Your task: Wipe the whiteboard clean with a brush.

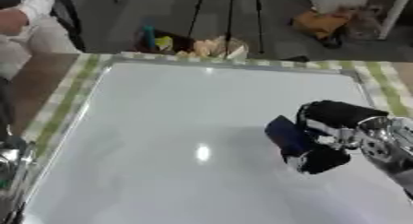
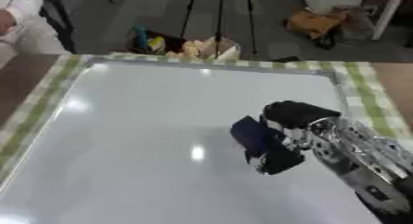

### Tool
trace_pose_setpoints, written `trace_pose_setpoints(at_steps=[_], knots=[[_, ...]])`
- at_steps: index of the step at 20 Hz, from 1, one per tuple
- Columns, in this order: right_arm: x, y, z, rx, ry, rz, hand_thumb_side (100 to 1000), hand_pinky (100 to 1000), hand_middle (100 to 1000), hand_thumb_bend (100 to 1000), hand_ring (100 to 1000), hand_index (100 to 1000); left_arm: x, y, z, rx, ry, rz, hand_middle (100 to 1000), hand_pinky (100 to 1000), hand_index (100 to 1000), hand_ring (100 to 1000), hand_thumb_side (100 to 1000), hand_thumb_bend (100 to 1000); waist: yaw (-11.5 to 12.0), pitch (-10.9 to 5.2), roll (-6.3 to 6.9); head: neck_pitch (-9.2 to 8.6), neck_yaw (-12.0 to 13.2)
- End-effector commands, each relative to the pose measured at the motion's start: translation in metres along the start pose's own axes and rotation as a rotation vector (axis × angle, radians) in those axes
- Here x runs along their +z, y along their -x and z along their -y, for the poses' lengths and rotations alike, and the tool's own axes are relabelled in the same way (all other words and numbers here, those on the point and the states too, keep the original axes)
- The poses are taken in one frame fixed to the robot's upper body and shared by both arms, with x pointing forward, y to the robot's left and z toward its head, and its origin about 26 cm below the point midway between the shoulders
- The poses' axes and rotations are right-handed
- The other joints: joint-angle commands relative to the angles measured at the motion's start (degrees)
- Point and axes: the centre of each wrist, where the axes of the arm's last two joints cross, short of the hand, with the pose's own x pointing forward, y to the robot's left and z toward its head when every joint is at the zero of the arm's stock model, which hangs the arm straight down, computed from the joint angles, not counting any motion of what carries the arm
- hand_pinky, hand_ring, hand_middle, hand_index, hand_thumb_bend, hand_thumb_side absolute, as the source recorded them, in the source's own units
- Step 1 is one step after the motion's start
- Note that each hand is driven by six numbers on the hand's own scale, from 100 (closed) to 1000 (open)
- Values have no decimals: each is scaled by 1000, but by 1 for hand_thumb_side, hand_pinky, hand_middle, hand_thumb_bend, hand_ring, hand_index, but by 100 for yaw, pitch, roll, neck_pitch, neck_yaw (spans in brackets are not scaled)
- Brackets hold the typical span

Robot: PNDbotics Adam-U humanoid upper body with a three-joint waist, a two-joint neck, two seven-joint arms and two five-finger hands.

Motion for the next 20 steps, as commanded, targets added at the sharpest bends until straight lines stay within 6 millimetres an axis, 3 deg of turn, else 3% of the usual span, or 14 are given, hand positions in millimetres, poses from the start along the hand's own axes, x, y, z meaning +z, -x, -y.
trace_pose_setpoints(at_steps=[1, 4, 6, 7, 8, 9, 11, 14, 16, 20], knots=[[-1, 2, 3, 31, 0, -15, 585, 614, 368, 100, 623, 506, -8, -5, -1, 8, -5, 31, 753, 702, 767, 819, 970, 226, 3, -148, 14, 14, -4], [-3, 2, 1, 51, -14, -13, 683, 641, 429, 100, 676, 608, -8, -5, -1, 7, -3, 31, 753, 702, 767, 819, 970, 226, -11, -144, 22, 16, 1], [-2, 2, 1, 58, -15, -14, 683, 641, 429, 100, 676, 608, -8, -5, -1, 7, -3, 31, 753, 702, 767, 819, 970, 226, -16, -143, 25, 16, 3], [-2, 2, 2, 62, -10, -16, 857, 670, 537, 100, 743, 716, -8, -5, -1, 6, -3, 31, 753, 702, 767, 819, 970, 226, -20, -144, 28, 25, 4], [-1, 2, 3, 65, -5, -17, 857, 670, 537, 100, 743, 716, -8, -5, -1, 6, -2, 32, 753, 702, 767, 819, 970, 226, -23, -144, 30, 30, 5], [0, 2, 4, 69, 2, -19, 1000, 682, 631, 100, 790, 771, -8, -5, -1, 5, -1, 32, 753, 702, 767, 819, 970, 226, -26, -146, 32, 37, 9], [4, 2, 7, 78, 24, -21, 1000, 687, 682, 150, 810, 791, -8, -5, -1, 4, 0, 32, 753, 701, 767, 819, 970, 226, -30, -150, 34, 45, 19], [11, 2, 14, 84, 63, -21, 1000, 683, 688, 170, 804, 789, -8, -5, -1, 2, 1, 32, 753, 702, 768, 819, 970, 226, -38, -160, 34, 53, 30], [22, 3, 23, 91, 120, -26, 1000, 677, 677, 100, 793, 780, -8, -5, -2, -1, 1, 32, 753, 701, 768, 818, 970, 227, -51, -170, 33, 64, 47], [44, 4, 36, 82, 214, -31, 992, 670, 653, 100, 771, 768, -7, -5, -3, -8, 0, 30, 753, 702, 769, 818, 970, 228, -78, -188, 32, 90, 92]])
